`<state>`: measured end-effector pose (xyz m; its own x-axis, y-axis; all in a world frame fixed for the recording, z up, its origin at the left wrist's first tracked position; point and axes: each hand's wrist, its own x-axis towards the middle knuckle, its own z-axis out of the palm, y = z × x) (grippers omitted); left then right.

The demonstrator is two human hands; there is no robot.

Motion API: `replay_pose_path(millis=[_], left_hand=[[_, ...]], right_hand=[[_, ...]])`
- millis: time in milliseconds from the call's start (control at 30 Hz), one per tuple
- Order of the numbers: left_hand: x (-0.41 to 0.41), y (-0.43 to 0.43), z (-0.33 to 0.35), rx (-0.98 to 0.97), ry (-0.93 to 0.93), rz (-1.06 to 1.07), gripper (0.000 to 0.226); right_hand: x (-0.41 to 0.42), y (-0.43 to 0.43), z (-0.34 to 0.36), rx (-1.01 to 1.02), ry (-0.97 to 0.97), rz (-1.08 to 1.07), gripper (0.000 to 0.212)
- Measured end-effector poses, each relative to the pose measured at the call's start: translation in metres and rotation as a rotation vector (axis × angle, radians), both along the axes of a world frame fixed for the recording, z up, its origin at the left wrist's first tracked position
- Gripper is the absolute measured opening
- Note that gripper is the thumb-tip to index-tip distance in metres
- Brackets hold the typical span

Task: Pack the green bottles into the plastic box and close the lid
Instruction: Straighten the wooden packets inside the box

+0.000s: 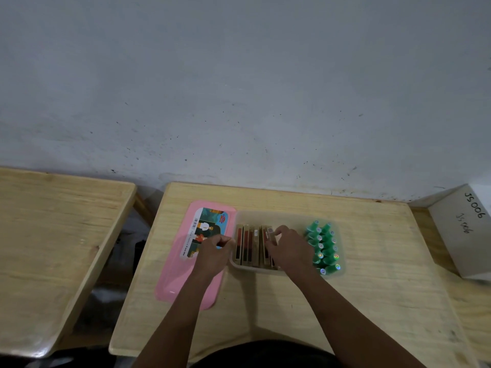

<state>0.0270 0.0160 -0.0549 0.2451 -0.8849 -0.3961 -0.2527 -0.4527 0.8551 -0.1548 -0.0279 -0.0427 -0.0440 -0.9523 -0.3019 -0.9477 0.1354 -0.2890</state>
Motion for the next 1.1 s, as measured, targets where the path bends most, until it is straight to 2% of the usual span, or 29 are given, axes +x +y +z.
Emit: replay_pose_path(millis=[100, 300, 433, 600, 767, 867, 1100], left_hand=[[0.000, -0.001, -0.002, 0.003, -0.005, 0.001, 0.017], [-0.001, 0.000, -0.002, -0.010, -0.012, 0.010, 0.016], [-0.002, -0.001, -0.004, -0.009, -0.020, 0.012, 0.013], [-0.003, 0.000, -0.004, 0.003, -0.004, 0.023, 0.014], [-0.003, 0.000, -0.005, 0.004, 0.002, 0.034, 0.012], [-0.003, 0.000, -0.004, 0.003, 0.000, 0.034, 0.012], [-0.004, 0.000, -0.003, 0.010, -0.001, 0.038, 0.012]], right_hand=[[-0.010, 0.002, -0.009, 0.118, 0.033, -0.006, 0.045], [-0.015, 0.006, -0.021, 0.164, -0.125, -0.090, 0.034], [-0.019, 0.005, -0.022, 0.190, -0.447, -0.199, 0.028], [-0.024, 0.002, -0.014, 0.322, -0.779, -0.369, 0.020], [-0.028, -0.005, -0.010, 0.470, -1.095, -0.576, 0.032], [-0.029, -0.006, -0.009, 0.507, -1.093, -0.616, 0.038], [-0.022, -0.007, -0.013, 0.437, -0.913, -0.543, 0.016]])
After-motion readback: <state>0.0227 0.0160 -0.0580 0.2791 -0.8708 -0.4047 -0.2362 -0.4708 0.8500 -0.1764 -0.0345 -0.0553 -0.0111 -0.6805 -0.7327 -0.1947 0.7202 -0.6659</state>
